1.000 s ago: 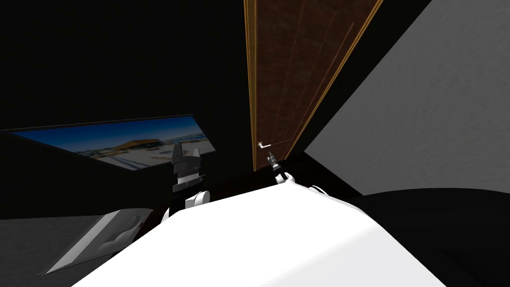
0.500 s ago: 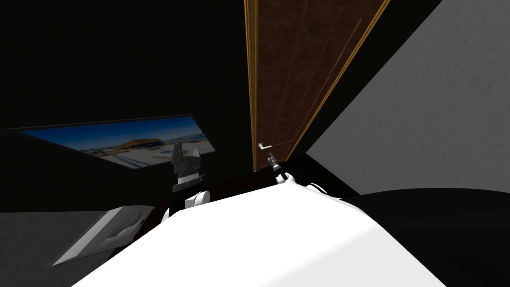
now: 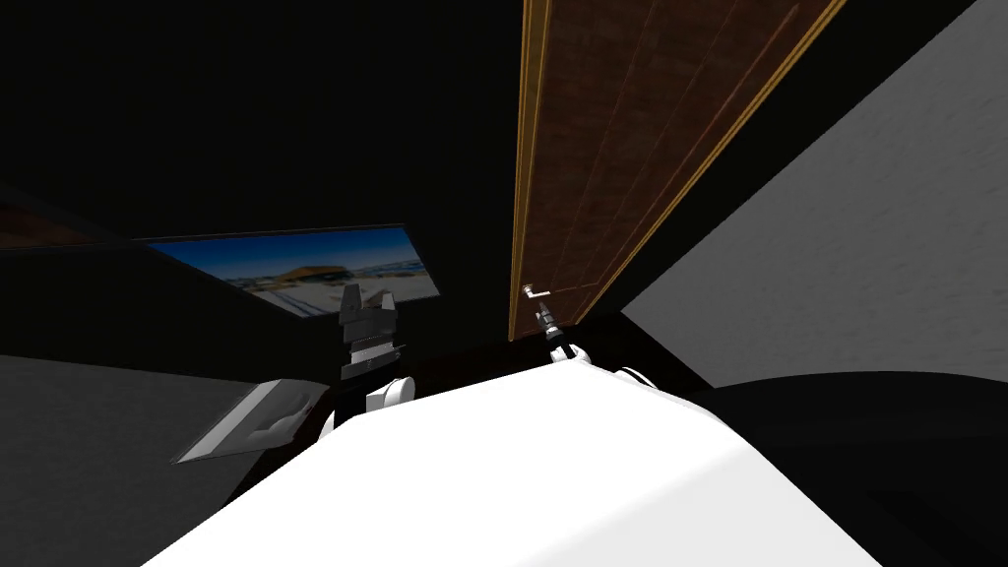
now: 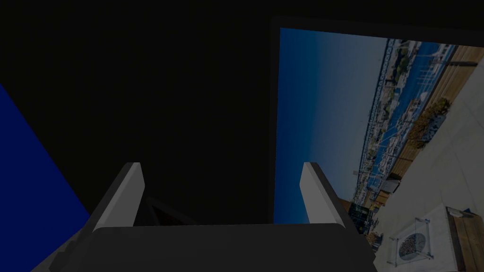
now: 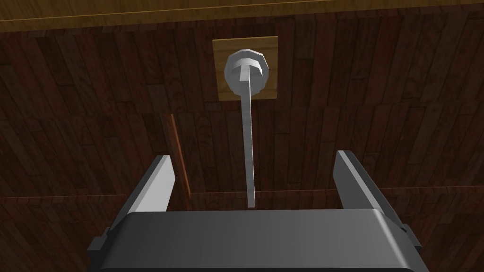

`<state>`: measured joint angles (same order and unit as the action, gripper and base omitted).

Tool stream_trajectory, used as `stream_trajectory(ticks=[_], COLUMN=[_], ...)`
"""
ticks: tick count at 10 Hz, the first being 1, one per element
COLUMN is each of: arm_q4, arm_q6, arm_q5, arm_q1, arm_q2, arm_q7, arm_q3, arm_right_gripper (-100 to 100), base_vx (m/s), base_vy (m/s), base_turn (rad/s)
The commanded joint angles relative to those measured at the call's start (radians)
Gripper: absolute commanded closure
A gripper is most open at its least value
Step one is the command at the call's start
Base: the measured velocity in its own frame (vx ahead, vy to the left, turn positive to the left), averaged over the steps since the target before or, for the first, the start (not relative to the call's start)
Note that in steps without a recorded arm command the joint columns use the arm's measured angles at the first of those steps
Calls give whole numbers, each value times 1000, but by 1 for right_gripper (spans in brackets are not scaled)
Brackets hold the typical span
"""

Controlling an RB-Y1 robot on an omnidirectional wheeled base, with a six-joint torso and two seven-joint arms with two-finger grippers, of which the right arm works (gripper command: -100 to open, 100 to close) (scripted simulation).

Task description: Pull the door open

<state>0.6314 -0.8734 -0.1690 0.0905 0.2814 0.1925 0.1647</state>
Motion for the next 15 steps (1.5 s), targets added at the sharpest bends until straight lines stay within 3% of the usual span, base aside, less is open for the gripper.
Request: stream_trajectory(ticks=[1,3,4,8,10,11,12,13,14,15], arm_q4=[-30,-30,-30,-30,-106,-30,-30,-12,-12,-12], arm_q6=[-18,-29,-29,-52,-58,-52,-56,-37,-37,-37], arm_q5=[-12,-57,-57,-149,-149,-149,-166,-159,-159,-159], arm_q1=[7,-20,-20,-76,-75,-76,-87,-94,-94,-94], arm_q2=[6,29,29,77,77,77,85,82,82,82], arm_q7=[2,-4,-4,-15,-15,-15,-17,-23,-23,-23], arm_q3=[-6,-29,-29,-76,-76,-76,-84,-82,-82,-82], arm_right_gripper=[-100,-100,-100,-100,-100,-100,-100,-100,100,100], base_vx=[51,104,73,119,75,1,27,19,-6,-10], base_vy=[25,6,-5,-27,-21,6,-6,-10,3,7], base_turn=[149,277,53,303,35,-31,169,46,-42,-12])
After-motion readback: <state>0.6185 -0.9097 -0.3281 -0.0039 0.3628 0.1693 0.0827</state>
